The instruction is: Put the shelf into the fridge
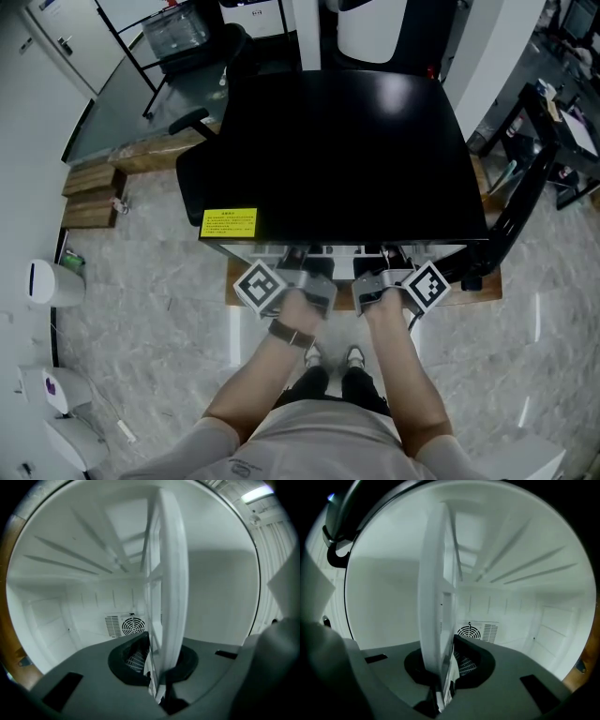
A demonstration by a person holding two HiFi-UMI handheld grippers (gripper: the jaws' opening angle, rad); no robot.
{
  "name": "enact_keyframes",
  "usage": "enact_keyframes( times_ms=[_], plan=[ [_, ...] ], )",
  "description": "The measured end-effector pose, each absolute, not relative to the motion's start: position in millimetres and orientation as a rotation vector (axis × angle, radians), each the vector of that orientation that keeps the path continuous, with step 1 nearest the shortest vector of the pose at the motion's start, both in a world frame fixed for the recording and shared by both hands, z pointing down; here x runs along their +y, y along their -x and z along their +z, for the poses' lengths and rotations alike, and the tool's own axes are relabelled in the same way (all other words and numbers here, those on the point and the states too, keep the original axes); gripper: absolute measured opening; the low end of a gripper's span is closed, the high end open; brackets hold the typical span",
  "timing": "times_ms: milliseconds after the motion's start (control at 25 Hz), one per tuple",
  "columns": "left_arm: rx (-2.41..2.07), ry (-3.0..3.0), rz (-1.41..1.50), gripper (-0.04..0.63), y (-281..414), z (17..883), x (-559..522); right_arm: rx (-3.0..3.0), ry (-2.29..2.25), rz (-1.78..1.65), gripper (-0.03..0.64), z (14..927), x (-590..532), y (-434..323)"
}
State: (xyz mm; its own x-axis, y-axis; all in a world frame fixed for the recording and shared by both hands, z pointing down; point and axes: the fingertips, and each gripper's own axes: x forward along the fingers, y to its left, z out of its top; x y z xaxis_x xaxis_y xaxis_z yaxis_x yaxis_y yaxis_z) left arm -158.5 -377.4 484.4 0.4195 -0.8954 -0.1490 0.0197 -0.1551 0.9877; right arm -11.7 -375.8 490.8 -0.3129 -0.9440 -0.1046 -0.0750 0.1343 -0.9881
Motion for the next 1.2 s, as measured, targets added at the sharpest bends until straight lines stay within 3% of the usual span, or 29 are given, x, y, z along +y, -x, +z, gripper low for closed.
enact_keyframes(
  times_ms=[1200],
  plan=[
    [-0.793, -1.517, -1.046, 0.029, 156.9, 482.3, -405.1, 1.599, 0.989, -1.229, 0.051, 488.0, -403.3, 10.7]
  ],
)
